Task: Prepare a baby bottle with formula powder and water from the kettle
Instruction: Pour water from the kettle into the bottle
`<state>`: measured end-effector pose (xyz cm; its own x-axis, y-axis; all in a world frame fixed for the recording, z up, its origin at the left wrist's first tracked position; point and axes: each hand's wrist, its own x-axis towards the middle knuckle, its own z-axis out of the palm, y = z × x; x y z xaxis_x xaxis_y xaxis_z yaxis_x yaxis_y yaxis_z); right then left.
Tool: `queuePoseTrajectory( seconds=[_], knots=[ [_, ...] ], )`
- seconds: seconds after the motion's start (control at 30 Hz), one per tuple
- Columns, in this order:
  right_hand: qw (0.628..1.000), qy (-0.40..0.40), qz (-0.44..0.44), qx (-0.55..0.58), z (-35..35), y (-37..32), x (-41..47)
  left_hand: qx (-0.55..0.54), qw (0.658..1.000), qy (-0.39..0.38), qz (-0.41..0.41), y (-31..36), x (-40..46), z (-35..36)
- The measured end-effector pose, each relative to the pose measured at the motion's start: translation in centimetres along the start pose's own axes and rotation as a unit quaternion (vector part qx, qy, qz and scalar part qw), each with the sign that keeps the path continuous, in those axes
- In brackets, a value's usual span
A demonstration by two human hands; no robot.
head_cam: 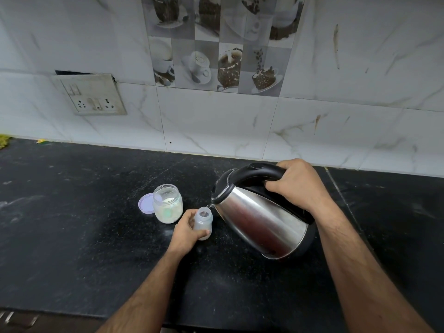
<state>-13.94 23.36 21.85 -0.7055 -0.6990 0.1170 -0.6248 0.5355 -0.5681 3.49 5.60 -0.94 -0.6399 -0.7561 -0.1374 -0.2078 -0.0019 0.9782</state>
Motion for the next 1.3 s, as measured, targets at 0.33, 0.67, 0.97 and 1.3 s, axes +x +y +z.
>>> queuePoseTrajectory(
  seconds=[0.33,0.67,0.97,1.3],
  knots=[
    [1.000,-0.005,-0.001,-0.011,-0.1,-0.2,0.1,-0.006,1.000,-0.006,-0.001,0.3,-0.1,0.0],
    [1.000,-0.010,0.000,-0.001,0.5,-0.2,0.2,-0.011,1.000,-0.005,-0.001,0.0,0.0,-0.1],
    [0.999,-0.018,0.008,0.047,1.0,0.4,0.5,-0.039,0.999,-0.003,-0.001,0.2,0.1,0.0],
    [0.969,0.055,0.006,0.239,-0.5,0.8,2.4,-0.045,0.999,0.005,-0.010,0.3,0.8,0.3]
  ],
)
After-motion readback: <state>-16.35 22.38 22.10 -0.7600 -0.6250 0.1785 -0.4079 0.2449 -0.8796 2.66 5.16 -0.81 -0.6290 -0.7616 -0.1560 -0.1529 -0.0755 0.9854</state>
